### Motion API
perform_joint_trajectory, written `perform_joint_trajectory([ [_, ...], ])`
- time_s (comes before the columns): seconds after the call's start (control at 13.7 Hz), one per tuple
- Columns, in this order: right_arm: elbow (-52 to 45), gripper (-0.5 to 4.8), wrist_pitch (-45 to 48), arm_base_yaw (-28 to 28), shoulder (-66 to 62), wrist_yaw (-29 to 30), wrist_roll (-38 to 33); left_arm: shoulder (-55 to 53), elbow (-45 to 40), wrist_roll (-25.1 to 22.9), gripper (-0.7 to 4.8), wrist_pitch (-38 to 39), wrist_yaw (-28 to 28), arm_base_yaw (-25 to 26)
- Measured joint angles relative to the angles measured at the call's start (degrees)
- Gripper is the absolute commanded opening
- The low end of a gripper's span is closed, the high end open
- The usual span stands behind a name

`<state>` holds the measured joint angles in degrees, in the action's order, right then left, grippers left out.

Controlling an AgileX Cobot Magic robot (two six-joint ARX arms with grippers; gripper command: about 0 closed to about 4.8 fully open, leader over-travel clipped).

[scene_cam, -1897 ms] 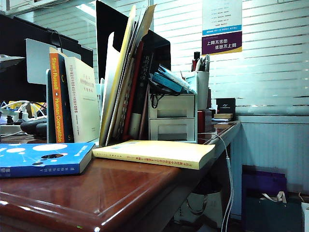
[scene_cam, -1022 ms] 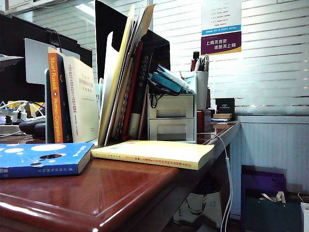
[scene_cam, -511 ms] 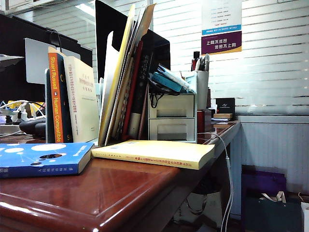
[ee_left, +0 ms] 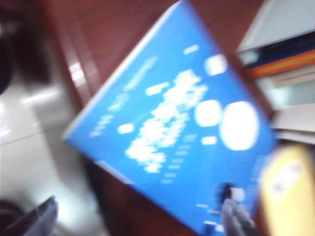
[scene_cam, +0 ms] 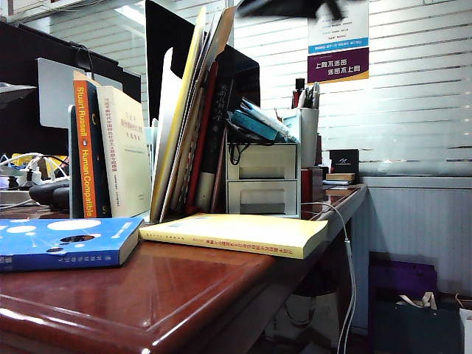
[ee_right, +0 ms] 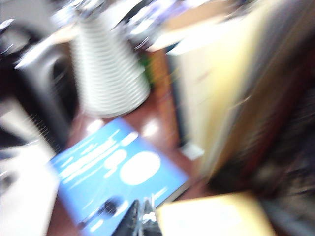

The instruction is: Pick up the blue book and put it on the bookshelf.

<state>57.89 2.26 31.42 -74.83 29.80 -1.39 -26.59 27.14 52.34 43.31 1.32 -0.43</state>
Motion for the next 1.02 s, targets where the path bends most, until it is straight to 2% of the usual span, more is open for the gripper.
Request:
perform_joint_trajectory([
  [0.36, 0.00, -0.01, -1.60, 1.38, -2.38, 0.66, 0.00, 0.13, -7.91, -0.50, 4.79, -4.15, 0.02, 0.00],
  [0.73, 0.00, -0.01, -1.60, 2.73, -2.36, 1.49, 0.00, 0.07, -15.67, 9.18, 4.79, -16.48, 0.46, 0.00],
  [0.88, 0.00, -0.01, -1.60, 2.67, -2.36, 1.42, 0.00, 0.11, -16.85, 11.89, 4.19, -19.67, 0.52, 0.00],
  [0.95, 0.00, -0.01, -1.60, 2.71, -2.36, 1.44, 0.00, 0.11, -16.85, 12.31, 3.64, -20.17, 0.50, 0.00],
  [1.02, 0.00, -0.01, -1.60, 2.73, -2.36, 1.44, 0.00, 0.09, -16.87, 12.57, 2.85, -20.35, 0.50, 0.00],
])
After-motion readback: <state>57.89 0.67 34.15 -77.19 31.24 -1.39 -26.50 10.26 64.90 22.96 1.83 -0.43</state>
